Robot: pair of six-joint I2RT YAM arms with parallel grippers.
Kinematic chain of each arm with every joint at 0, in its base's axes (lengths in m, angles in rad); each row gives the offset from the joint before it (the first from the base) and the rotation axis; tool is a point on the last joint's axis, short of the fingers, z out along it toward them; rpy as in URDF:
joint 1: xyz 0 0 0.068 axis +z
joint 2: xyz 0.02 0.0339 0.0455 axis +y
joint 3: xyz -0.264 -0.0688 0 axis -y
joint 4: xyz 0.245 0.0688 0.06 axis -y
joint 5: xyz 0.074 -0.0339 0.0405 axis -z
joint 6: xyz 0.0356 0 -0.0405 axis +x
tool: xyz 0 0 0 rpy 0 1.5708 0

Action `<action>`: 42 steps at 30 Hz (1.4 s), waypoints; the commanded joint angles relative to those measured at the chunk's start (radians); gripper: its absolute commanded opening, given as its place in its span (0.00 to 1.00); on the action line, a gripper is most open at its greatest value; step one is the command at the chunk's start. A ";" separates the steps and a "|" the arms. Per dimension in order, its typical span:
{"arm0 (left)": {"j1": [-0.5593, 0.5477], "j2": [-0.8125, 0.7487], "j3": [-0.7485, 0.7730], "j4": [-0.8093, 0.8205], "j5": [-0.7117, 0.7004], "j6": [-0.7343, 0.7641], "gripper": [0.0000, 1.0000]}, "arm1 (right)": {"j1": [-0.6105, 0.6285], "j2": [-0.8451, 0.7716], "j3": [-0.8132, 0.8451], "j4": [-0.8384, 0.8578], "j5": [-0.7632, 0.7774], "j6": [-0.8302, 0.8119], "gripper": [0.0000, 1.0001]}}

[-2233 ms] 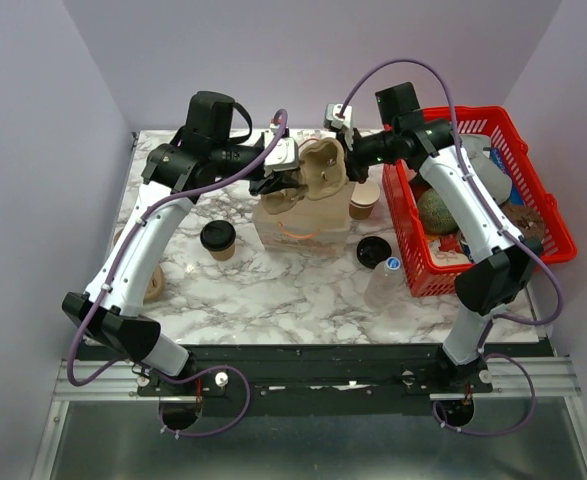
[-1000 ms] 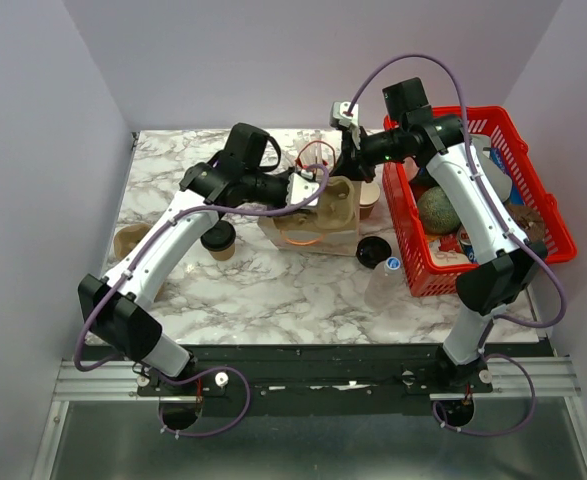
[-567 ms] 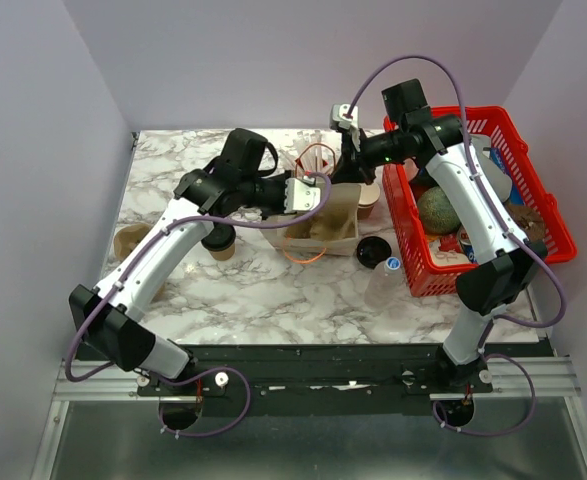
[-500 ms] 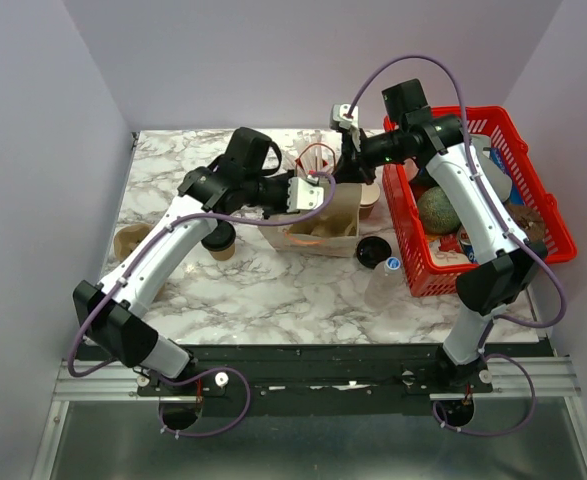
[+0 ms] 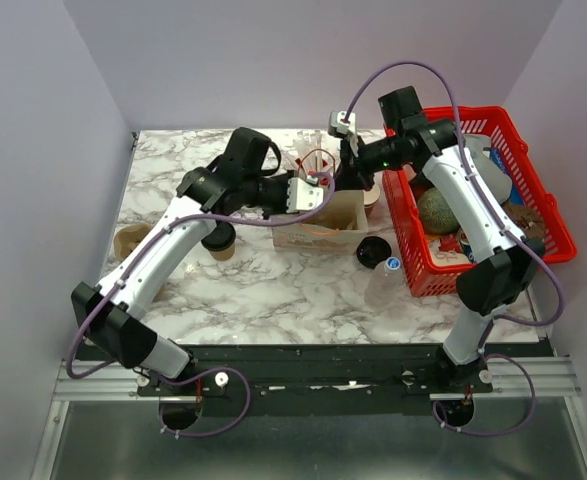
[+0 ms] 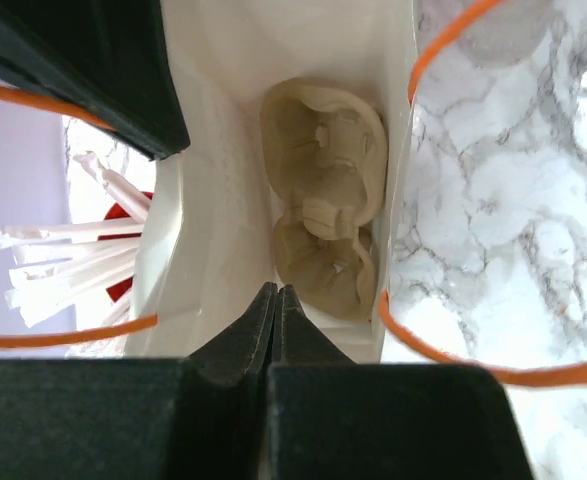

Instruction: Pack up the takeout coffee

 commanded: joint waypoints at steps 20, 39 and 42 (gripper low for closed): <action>0.240 0.064 0.124 0.345 0.210 -0.630 0.78 | 0.000 -0.134 0.051 0.288 0.193 0.252 0.72; 0.251 0.451 0.484 0.175 0.425 -0.623 0.61 | 0.001 -0.221 -0.116 0.118 0.031 0.065 0.72; 0.243 0.458 0.493 0.081 0.418 -0.519 0.50 | 0.001 -0.220 -0.108 0.118 0.032 0.066 0.72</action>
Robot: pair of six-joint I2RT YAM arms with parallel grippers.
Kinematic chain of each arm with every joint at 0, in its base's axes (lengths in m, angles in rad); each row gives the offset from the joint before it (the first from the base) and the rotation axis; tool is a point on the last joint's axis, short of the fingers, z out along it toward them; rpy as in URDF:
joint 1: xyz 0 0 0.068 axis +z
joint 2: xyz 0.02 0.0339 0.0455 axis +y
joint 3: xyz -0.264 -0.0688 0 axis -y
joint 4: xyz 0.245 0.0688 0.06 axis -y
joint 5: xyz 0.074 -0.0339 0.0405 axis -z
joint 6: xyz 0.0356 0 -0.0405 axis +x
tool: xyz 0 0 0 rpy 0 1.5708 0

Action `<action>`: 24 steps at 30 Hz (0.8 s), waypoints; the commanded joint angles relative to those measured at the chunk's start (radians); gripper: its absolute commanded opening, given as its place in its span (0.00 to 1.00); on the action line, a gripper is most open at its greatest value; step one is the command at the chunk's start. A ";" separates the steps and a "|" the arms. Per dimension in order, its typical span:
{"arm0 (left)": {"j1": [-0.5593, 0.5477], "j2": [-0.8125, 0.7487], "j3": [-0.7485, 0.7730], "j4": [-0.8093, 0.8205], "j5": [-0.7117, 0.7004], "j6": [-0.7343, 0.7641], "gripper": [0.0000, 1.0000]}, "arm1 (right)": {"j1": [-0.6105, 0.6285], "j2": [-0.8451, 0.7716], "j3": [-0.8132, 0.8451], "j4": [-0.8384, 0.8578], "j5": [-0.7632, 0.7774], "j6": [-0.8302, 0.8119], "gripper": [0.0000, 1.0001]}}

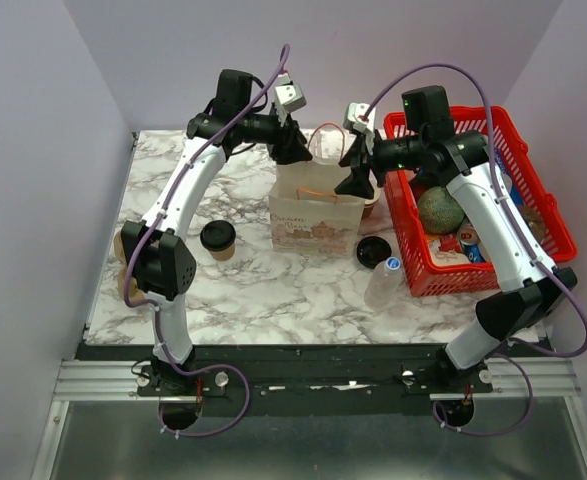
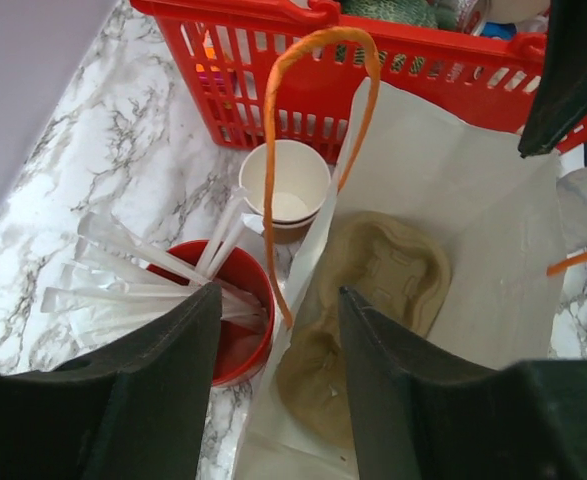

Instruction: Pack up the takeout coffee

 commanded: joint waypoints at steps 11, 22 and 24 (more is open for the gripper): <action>-0.039 -0.049 -0.008 -0.275 0.008 0.228 0.00 | 0.000 -0.098 0.002 0.050 0.088 0.001 0.68; -0.114 -0.651 -0.693 0.206 -0.274 0.206 0.00 | -0.019 -0.326 -0.378 0.659 0.521 0.246 0.76; -0.137 -0.707 -0.757 0.242 -0.306 0.226 0.00 | -0.019 -0.315 -0.397 0.653 0.516 0.260 0.76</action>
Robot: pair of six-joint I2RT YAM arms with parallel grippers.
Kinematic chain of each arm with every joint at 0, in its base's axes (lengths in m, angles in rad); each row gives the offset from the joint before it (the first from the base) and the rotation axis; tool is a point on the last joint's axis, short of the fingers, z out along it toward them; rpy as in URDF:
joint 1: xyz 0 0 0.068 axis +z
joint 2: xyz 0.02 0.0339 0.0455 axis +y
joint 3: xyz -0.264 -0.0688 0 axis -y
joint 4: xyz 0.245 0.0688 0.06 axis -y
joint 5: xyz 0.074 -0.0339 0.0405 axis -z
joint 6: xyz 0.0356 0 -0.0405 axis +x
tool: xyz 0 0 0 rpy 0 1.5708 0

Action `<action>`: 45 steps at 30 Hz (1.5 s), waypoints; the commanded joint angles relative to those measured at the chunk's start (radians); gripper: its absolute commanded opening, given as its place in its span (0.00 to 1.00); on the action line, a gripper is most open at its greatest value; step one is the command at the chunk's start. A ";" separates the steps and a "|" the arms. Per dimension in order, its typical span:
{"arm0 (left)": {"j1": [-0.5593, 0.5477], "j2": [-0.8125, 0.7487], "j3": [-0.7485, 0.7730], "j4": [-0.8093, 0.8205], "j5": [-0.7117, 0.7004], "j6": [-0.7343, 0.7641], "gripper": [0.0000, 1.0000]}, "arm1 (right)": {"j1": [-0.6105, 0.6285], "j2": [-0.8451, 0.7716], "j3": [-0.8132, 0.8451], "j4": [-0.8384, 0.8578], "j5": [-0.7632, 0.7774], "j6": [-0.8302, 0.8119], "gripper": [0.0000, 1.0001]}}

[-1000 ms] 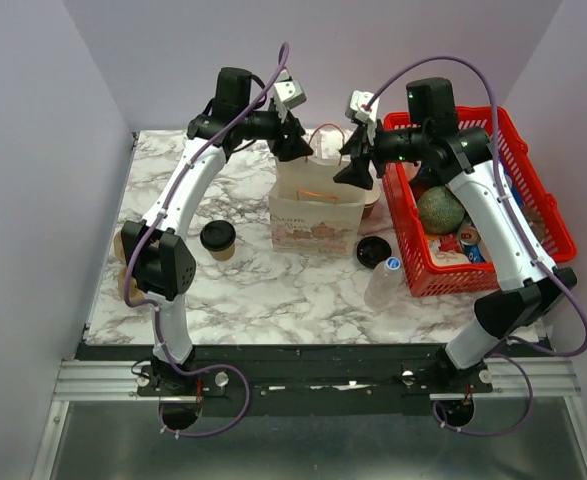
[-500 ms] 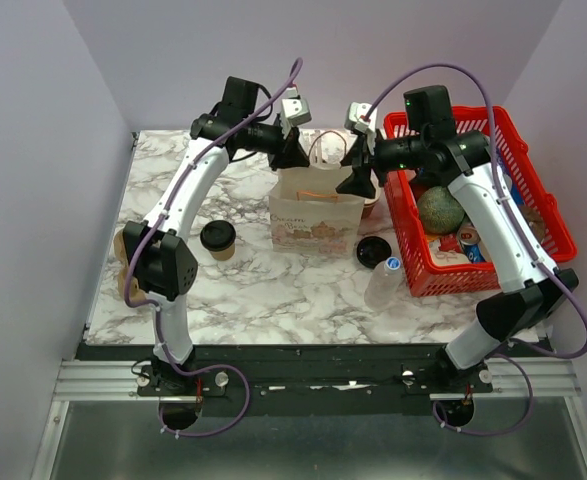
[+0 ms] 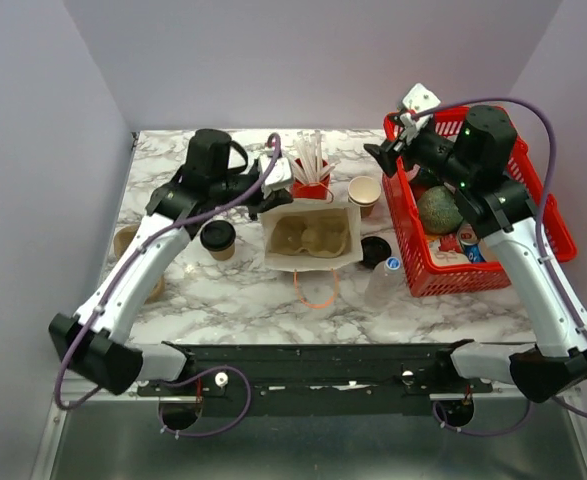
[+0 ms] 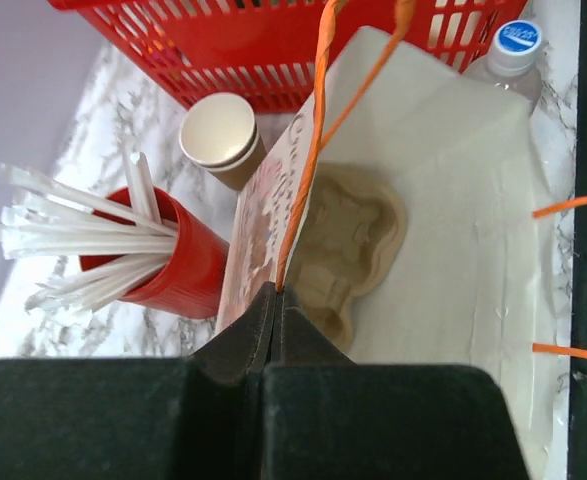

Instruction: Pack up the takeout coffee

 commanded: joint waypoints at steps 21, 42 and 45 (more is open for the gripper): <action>-0.118 -0.178 -0.258 0.282 -0.252 -0.157 0.00 | -0.003 0.026 -0.012 -0.269 -0.378 -0.178 0.73; 0.066 0.244 0.111 0.242 -0.067 -0.541 0.02 | 0.034 0.393 0.272 -0.561 -0.541 -0.392 0.75; 0.068 0.258 0.124 0.235 -0.074 -0.541 0.05 | 0.040 0.428 0.303 -0.595 -0.531 -0.425 0.71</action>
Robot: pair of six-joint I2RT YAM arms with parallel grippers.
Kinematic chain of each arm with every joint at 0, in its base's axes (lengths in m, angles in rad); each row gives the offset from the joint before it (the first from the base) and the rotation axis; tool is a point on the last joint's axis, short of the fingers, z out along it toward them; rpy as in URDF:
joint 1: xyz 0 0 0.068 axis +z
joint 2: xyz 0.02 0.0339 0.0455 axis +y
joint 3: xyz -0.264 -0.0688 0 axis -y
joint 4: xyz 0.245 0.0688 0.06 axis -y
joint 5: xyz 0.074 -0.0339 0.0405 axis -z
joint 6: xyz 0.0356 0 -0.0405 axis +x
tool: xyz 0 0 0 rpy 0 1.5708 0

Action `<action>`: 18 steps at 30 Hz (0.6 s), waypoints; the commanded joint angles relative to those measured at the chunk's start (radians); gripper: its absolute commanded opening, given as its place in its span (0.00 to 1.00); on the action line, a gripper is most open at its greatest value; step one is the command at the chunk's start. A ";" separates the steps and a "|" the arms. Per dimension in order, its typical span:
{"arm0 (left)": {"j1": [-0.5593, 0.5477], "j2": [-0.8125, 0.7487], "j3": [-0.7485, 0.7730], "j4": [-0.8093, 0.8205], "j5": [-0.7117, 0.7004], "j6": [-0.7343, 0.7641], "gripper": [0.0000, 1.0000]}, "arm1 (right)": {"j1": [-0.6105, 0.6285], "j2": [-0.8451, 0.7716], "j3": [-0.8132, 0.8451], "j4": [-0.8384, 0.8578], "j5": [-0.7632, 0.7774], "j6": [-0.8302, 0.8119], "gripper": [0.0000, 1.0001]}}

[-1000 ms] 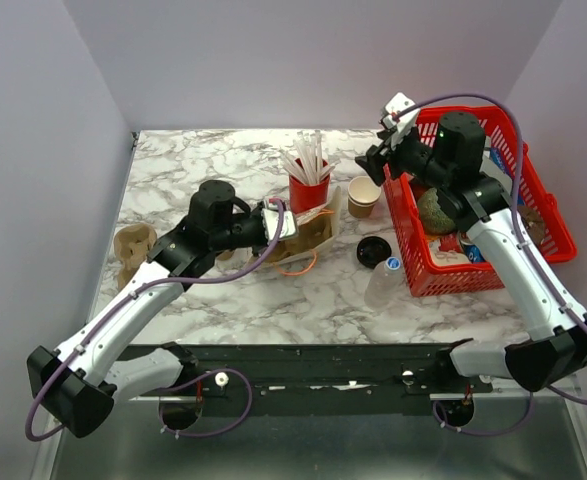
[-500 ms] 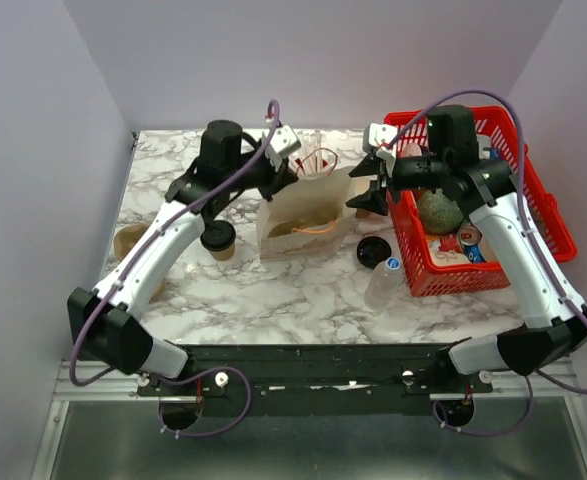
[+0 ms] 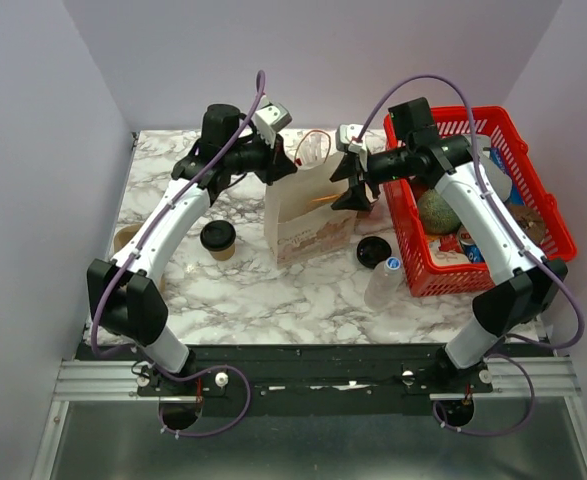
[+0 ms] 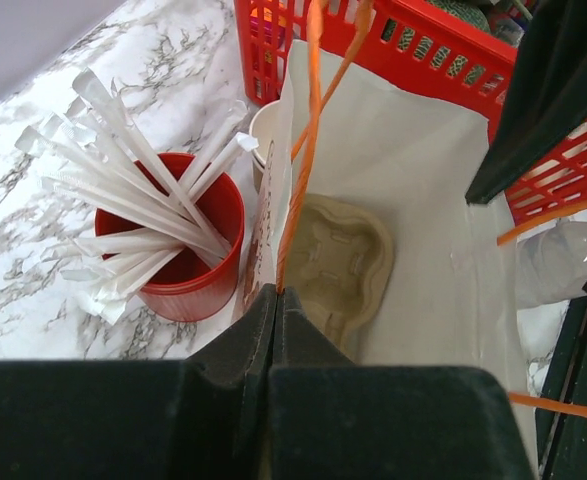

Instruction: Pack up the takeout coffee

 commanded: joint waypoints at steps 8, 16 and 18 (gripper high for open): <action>-0.001 0.082 0.102 -0.073 0.026 -0.015 0.06 | 0.018 0.103 0.121 -0.219 0.033 -0.176 0.57; -0.001 0.110 0.137 -0.130 0.029 0.029 0.05 | 0.018 0.120 0.127 -0.239 0.078 -0.190 0.32; -0.001 0.116 0.165 -0.154 0.036 0.046 0.03 | 0.018 0.123 0.144 -0.232 0.081 -0.181 0.14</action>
